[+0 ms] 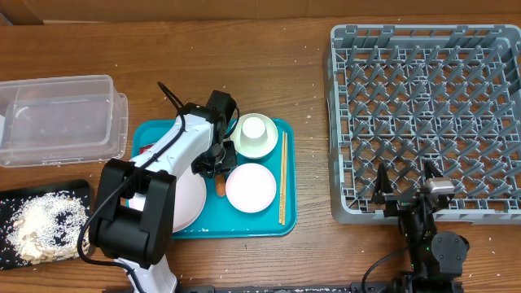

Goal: Sort waste into correct bins and load items into the dishwasher
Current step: 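Carry the carrot left and lower it onto the black tray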

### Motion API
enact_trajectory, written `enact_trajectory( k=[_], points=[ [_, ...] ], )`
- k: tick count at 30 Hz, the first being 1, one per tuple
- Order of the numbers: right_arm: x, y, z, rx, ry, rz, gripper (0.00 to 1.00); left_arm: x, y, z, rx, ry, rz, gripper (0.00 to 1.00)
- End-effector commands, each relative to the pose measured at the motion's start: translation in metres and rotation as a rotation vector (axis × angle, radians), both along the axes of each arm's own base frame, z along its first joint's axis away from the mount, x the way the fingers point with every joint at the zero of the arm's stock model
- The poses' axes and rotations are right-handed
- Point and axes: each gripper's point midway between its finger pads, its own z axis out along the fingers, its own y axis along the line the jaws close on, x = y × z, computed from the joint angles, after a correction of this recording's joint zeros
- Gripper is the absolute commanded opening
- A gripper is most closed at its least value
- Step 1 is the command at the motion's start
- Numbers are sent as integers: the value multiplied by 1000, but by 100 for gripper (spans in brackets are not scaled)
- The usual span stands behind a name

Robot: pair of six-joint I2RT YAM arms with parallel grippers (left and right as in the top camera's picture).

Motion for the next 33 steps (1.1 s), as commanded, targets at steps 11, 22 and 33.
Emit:
enact_trajectory(
  k=[11,22,33],
  points=[
    [0,-1,-2,4,-3,-5,100,-7,4,36,43,85,21,8],
    [0,-1,-2,4,-3,-5,100,39,68,141,176,-44,147,8],
    [0,-1,-2,4,-3,-5,100,49,216,188,189,-163,612,10]
  ],
)
